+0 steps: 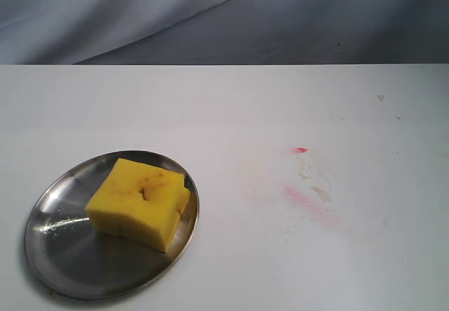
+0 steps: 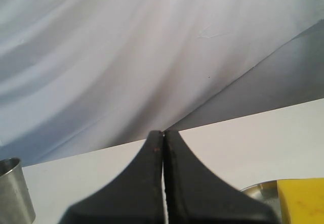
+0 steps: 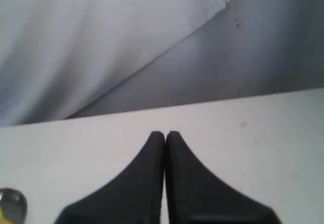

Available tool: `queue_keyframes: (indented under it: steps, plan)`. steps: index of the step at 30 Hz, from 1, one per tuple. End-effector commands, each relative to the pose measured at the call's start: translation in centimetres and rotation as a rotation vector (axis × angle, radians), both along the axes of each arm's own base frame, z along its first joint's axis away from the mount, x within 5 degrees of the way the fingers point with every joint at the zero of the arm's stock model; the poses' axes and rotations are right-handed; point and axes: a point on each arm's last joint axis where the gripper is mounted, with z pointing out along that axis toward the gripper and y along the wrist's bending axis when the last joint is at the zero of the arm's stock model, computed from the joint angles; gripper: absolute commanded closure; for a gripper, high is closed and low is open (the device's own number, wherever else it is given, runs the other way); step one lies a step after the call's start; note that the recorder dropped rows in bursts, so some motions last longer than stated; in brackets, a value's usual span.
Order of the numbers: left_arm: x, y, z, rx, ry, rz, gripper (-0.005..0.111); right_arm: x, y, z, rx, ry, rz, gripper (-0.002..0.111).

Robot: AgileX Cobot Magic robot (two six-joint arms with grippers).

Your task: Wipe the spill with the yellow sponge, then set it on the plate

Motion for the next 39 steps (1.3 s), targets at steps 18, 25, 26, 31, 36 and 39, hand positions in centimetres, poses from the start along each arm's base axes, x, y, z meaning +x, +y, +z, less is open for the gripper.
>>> queue_keyframes:
  steps: [18,25,26,31,36,39]
  plan:
    - [0.0,0.0,0.2,-0.017,-0.012,0.003,0.107,0.0,-0.3,-2.2,-0.160,-0.047,-0.053,0.108]
    - [0.0,0.0,0.2,-0.017,-0.012,0.003,0.107,0.0,-0.3,-2.2,-0.161,-0.045,-0.051,0.108]
    - [0.0,0.0,0.2,-0.017,-0.012,0.003,0.107,0.0,-0.3,-2.2,-0.161,-0.045,-0.051,0.108]
    - [0.0,0.0,0.2,-0.017,-0.012,0.003,0.107,0.0,-0.3,-2.2,-0.161,-0.045,-0.051,0.108]
    - [0.0,0.0,0.2,-0.017,-0.012,0.003,0.107,0.0,-0.3,-2.2,-0.161,-0.045,-0.051,0.108]
    - [0.0,0.0,0.2,-0.017,-0.012,0.003,0.107,0.0,-0.3,-2.2,-0.161,-0.045,-0.051,0.108]
